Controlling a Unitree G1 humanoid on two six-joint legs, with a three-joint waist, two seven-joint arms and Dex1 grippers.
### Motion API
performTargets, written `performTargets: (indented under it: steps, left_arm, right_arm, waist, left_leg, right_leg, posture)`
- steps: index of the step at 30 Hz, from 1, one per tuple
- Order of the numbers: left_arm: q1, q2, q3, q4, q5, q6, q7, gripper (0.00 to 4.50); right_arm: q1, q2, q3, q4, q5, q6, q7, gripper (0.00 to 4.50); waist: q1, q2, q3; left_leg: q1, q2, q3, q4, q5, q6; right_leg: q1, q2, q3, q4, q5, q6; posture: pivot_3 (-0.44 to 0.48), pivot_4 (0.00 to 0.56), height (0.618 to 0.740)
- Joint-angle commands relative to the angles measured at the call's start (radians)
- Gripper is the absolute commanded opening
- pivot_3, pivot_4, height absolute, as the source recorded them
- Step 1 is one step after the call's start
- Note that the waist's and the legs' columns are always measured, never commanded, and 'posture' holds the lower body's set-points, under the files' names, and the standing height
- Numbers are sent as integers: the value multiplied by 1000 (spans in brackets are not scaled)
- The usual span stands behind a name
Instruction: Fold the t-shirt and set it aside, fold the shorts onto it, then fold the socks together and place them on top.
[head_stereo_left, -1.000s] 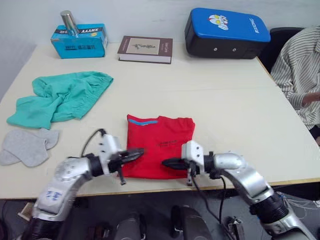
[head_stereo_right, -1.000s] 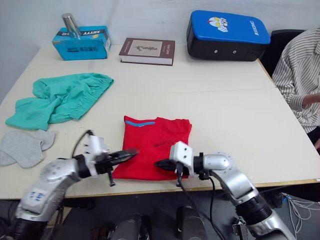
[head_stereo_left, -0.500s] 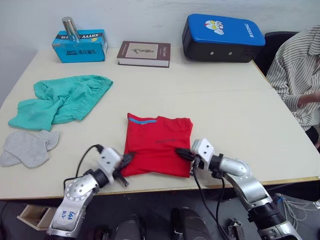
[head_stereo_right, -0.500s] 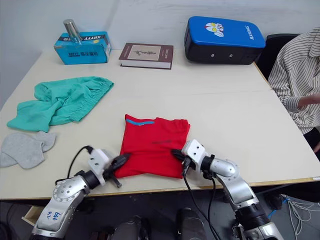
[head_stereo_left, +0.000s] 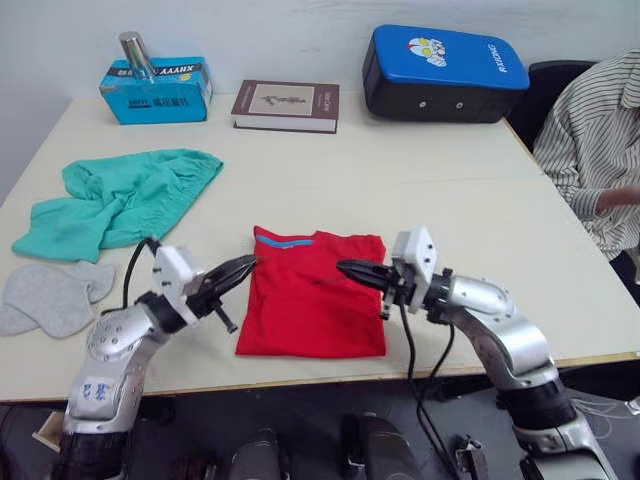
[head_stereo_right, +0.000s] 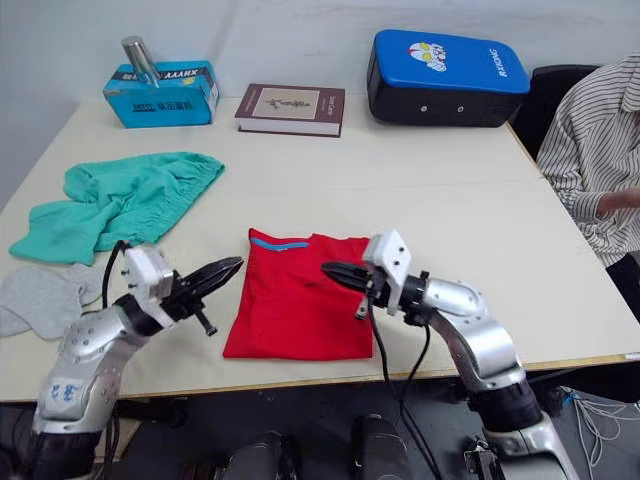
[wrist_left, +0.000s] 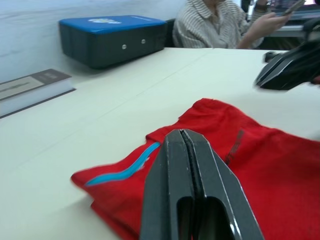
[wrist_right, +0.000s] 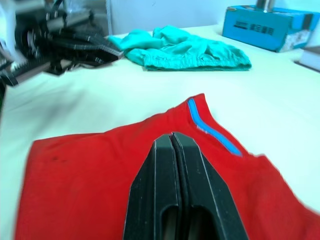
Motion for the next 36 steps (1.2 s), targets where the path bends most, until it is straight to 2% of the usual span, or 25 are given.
performTargets:
  steps: [1, 6, 11, 15, 18, 21, 24, 26, 30, 34, 36]
  left_arm:
    - [-5, -11, -96, 43, 95, 17, 8, 0]
    - [51, -40, -135, 105, 223, -7, 94, 0]
    - [129, -53, -75, 123, 272, 5, 198, 0]
    - [168, -44, -53, 134, 288, -25, 212, 0]
    - [158, -69, 10, 107, 203, -110, 181, 0]
    - [106, -80, 107, 54, 20, -127, 99, 0]
    - [55, -52, 127, 49, -45, -80, 42, 0]
    - [-11, -42, 88, 79, -26, -56, 25, 0]
    - [-154, -85, -34, 236, 112, -67, 54, 0]
    - [-269, -179, -62, 444, 215, -88, 191, 0]
    - [-291, -192, -63, 524, 256, -89, 235, 0]
  right_arm:
    - [-27, 57, 44, 138, -112, -76, -71, 25]
    - [-47, 109, 16, 345, -211, -222, -172, 25]
    - [-25, 90, -100, 437, -227, -267, -302, 25]
    - [-10, 80, -147, 460, -228, -270, -344, 25]
    - [0, 101, -187, 364, -147, -249, -302, 25]
    - [-9, 115, -189, 220, -33, -209, -204, 25]
    - [-28, 117, -158, 154, -6, -152, -153, 25]
    - [-56, 130, -104, 170, -53, -138, -149, 25]
    - [-109, 174, -15, 332, -178, -203, -178, 25]
    - [-153, 197, -52, 542, -234, -309, -264, 25]
    - [-166, 187, -86, 602, -234, -335, -291, 25]
  waist:
    - [0, 0, 0]
    - [-6, 0, 0]
    - [-2, 0, 0]
    - [-1, 1, 0]
    - [-2, 1, 0]
    - [-3, 3, 2]
    - [-7, 4, 2]
    - [-6, 4, 2]
    - [0, 3, 2]
    - [0, 3, 2]
    - [-3, 3, 2]
  left_leg:
    - [0, 0, 1, 0, 0, 0]
    - [-2, -1, 4, 1, 0, 1]
    - [0, 1, 4, 0, 0, 0]
    - [1, 0, 3, 0, 0, 0]
    - [1, 0, 3, 0, 0, 0]
    - [-1, 1, 3, 0, 0, 0]
    - [-1, 2, 3, 0, 1, -1]
    - [0, 2, 3, -1, 1, -1]
    - [-1, 0, 3, 0, 1, -1]
    - [-3, -2, 4, 0, 2, 2]
    - [-3, -2, 4, 1, 2, 2]
  right_leg:
    - [-1, 0, 1, 0, 0, 0]
    - [-3, 1, 3, 0, 0, 1]
    - [-2, 0, 3, 1, 0, 1]
    - [-2, -1, 3, 2, 0, 1]
    - [-2, -2, 3, 2, 0, 1]
    - [-3, -1, 3, 2, 0, 0]
    - [-3, 0, 2, 2, 0, 1]
    - [-3, 1, 2, 2, 0, 0]
    - [-3, 2, 2, 1, 0, 1]
    - [-3, 2, 2, 1, 1, 2]
    - [-3, 2, 2, -1, 1, 3]
  posture:
    - [0, 150, 740]
    - [0, 150, 740]
    - [0, 150, 740]
    - [0, 150, 740]
    - [0, 150, 740]
    - [0, 150, 740]
    - [0, 150, 740]
    - [0, 150, 740]
    - [0, 150, 740]
    - [0, 150, 740]
    - [0, 150, 740]
